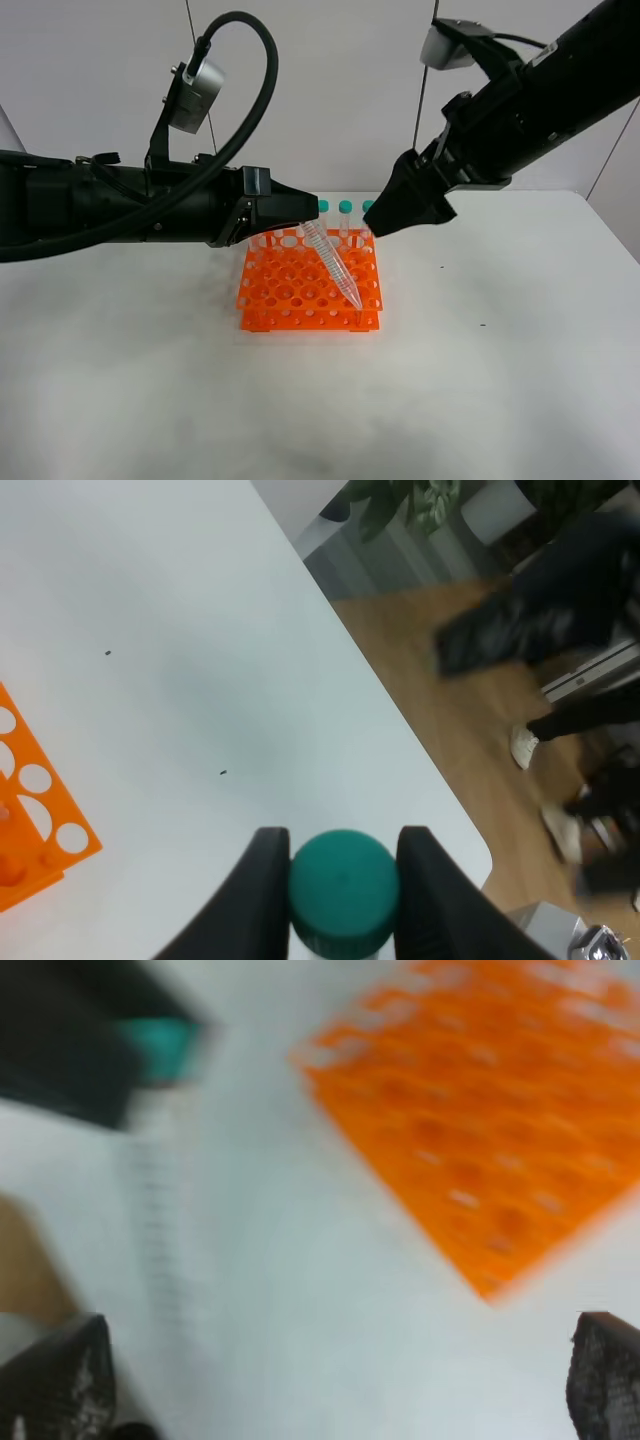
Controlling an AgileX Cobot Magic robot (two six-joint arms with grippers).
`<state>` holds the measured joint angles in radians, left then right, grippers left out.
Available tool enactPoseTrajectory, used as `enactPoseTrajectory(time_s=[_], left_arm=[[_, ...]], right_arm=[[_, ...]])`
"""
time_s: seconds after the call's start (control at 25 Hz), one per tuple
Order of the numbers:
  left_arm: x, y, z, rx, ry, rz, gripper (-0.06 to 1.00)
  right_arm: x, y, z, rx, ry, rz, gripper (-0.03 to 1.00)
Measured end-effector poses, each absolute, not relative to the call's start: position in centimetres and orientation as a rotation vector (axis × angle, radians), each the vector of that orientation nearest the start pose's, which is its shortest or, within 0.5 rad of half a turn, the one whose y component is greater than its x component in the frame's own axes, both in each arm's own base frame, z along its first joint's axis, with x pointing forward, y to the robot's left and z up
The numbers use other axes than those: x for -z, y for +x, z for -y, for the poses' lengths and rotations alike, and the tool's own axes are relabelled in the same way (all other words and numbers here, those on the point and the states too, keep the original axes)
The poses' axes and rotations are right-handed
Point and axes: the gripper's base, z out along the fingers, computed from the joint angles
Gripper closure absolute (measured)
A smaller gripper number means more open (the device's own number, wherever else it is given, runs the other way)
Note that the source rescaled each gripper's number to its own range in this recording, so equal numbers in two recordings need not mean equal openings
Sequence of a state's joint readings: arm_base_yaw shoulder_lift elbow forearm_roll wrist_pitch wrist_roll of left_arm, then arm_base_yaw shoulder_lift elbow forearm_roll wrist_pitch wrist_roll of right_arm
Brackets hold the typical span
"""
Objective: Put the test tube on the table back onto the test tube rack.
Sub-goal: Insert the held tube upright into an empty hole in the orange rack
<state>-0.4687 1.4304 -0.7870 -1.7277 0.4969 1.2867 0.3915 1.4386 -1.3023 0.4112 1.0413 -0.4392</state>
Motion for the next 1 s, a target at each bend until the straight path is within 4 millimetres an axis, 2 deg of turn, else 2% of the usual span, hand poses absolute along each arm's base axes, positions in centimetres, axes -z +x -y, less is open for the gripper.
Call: enactPoseTrajectory(time_s=[0.16, 0.36, 0.52, 0.68, 0.8, 0.92, 1.0], left_arm=[[-25.8, 24.4, 17.1, 1.063, 0.334, -2.132, 0.94], [-25.8, 24.4, 17.1, 1.062, 0.334, -2.132, 0.94], [-25.8, 24.4, 17.1, 1.059, 0.333, -2.132, 0.94], [-25.7, 24.4, 17.1, 1.052, 0.329, -2.134, 0.94], [-25.7, 24.4, 17.1, 1.05, 0.328, -2.134, 0.94], [-25.7, 24.4, 17.1, 1.05, 0.328, -2.134, 0.94], [-25.7, 24.4, 17.1, 1.049, 0.327, -2.134, 0.94]], right_arm=[[-33.9, 27.2, -12.4, -0.237, -0.741, -2.558, -0.03], [-32.3, 29.4, -9.8, -0.089, -0.574, -2.655, -0.03], [-31.6, 31.0, -5.3, -0.033, -0.372, -2.704, -0.03], [-31.6, 31.3, -0.9, 0.002, -0.151, -2.74, -0.03], [-31.3, 30.9, -0.2, 0.0, -0.104, -2.8, -0.03], [-31.3, 30.8, -0.8, -0.034, -0.127, -2.803, -0.03], [-31.3, 30.8, -2.0, -0.048, -0.197, -2.799, -0.03]])
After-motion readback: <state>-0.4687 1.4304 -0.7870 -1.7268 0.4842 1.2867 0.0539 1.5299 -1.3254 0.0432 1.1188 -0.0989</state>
